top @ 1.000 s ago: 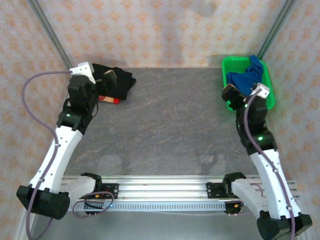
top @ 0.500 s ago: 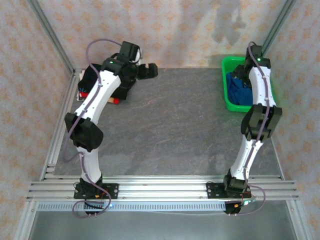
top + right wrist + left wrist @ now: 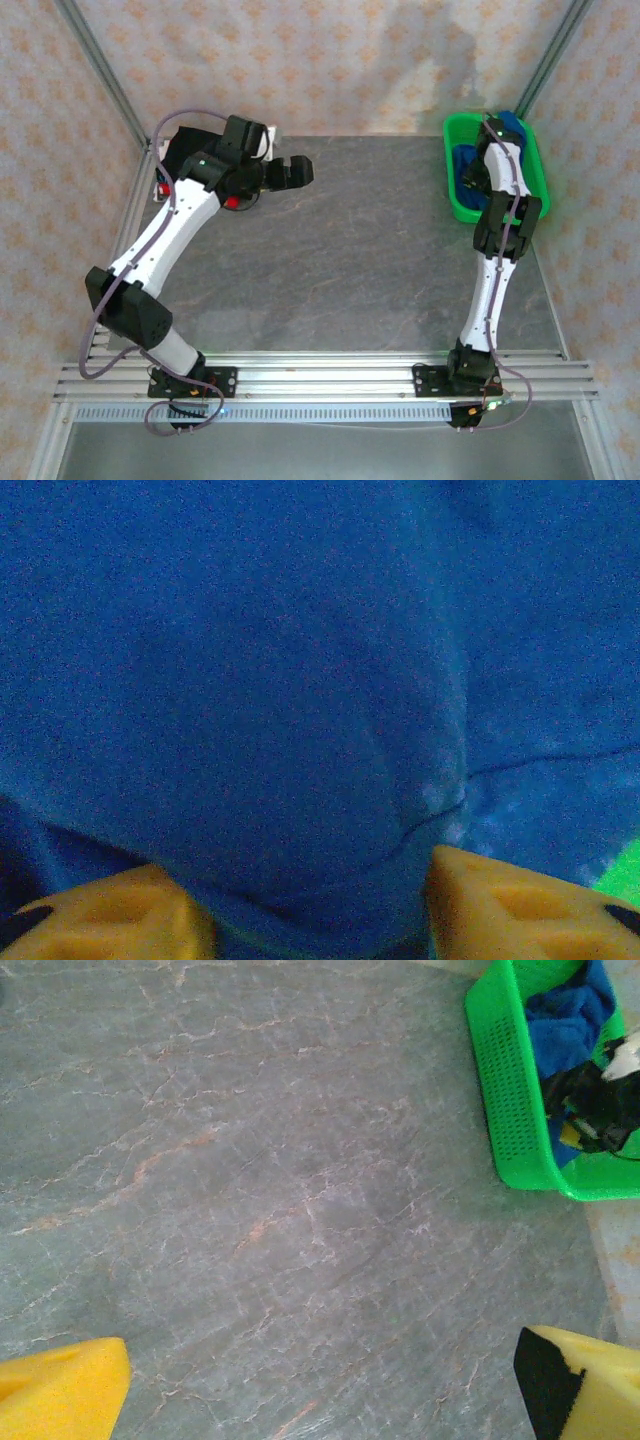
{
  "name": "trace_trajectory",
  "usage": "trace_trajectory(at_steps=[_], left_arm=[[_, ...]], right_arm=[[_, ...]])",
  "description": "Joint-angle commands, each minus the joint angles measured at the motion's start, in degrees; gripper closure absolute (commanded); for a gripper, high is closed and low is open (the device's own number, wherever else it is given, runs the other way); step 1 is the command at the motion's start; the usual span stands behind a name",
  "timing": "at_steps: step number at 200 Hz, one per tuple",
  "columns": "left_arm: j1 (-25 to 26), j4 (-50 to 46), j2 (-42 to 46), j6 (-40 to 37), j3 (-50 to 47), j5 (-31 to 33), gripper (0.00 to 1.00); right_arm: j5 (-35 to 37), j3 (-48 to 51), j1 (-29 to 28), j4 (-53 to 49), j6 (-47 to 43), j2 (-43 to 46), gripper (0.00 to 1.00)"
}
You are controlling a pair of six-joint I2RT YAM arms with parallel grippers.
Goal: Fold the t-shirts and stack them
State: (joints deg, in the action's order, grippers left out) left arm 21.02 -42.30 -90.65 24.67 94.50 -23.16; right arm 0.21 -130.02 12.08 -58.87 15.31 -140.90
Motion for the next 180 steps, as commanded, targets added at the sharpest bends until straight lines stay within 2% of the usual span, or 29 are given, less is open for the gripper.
trace_trajectory(at_steps=[1,13,23,43,79,124,158,180], left_arm=[[0.17,4.13,1.95,0.87,-1.60,1.04,0.00],[0.17,4.23,2.10,0.74,-1.57,1.56,0.00],[0.17,4.01,1.88,0.58,-1.21,1.57,0.00],[0.16,4.24,1.79,0.39,-0.81,1.71,0.00],[-0.22,4.64,1.76,0.03,0.69,3.69,0.00],[-2.88,6.57,-0.34,0.90,8.01,3.89,0.00],[-6.23,5.16,-2.97,0.75,18.47,4.18,0.00],[-10.10,2.63,-2.98,1.03,24.24,4.78,0.00]], right_arm=[[0.78,1.47,0.58,4.40,1.65,0.17,0.62],[-1.01,1.57,0.56,5.57,2.03,0.53,0.86],[-2.31,0.94,0.53,5.76,2.81,1.35,1.00],[-5.29,2.81,0.45,10.15,4.05,6.55,1.00],[-14.08,7.13,-0.14,21.69,6.81,22.29,1.00],[-28.81,9.10,-5.73,39.89,18.61,38.01,1.00],[-38.91,-5.63,-16.04,43.32,27.69,37.04,1.00],[-40.78,-21.42,-23.53,37.02,28.37,31.55,1.00]])
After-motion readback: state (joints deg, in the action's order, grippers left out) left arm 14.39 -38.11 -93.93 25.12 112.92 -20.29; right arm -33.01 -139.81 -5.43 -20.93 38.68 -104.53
